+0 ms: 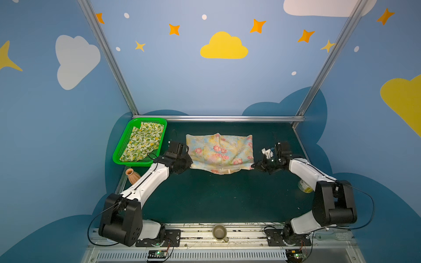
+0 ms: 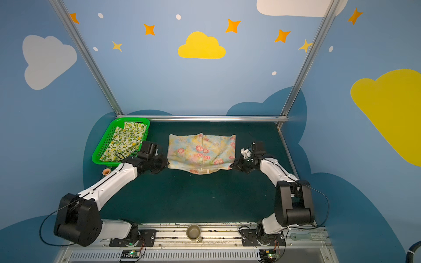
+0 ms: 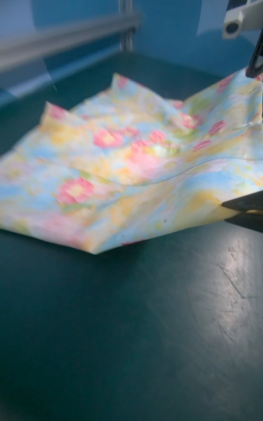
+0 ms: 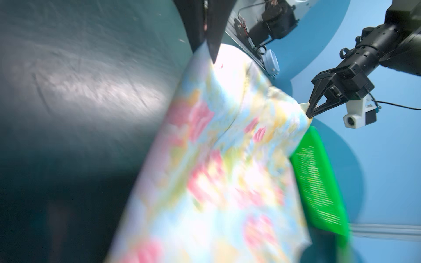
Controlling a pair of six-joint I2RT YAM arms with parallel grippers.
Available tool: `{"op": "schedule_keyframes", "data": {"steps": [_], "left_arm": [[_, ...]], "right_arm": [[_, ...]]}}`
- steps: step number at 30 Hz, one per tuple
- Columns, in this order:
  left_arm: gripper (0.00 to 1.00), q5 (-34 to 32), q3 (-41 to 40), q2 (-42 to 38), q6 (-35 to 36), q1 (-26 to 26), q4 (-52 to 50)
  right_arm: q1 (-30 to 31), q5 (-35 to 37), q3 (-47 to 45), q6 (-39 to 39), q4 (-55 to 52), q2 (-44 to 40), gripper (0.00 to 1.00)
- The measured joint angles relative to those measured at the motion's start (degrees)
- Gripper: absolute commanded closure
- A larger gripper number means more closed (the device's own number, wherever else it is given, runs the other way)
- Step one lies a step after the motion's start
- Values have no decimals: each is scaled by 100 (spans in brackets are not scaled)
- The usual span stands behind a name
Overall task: Fold and stack skirts
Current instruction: Flatten out the skirt at the center of the table.
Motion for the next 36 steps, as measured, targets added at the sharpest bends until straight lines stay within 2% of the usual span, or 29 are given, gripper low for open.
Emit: {"op": "schedule_keyframes", "data": {"steps": [4,8,11,15,18,22,26,32,36], "left_arm": [[96,240,979,-258,24,417,-157],[96,562,1445,-675,20,675,-337],[96,739,1453,-1126,-4,798,-503],[96,949,1307,-1646,-70,922,-616],[96,1113,1298,-1700,-136,955,-651],[96,1274,1467,-1224,-175,986,-619],[96,1335,1888,-391,-175,1012,-509],[96,1641,3665,1290,-107,1016,-417],[96,1790,4734,2074,-109,1014,-358]], "right_arm": [[-118,-164,1134,-138,-542,-492,100],[-116,-361,1574,-256,-935,-1163,100],[-116,-520,1362,-234,-929,-1834,100],[-144,-579,555,20,-531,-2806,100],[-225,-605,503,101,-393,-2933,100],[-348,-741,717,122,-129,-2382,100],[-433,-870,992,133,199,-1342,100],[-656,-1147,2280,229,457,240,100],[-739,-1279,3058,367,682,754,100]]}}
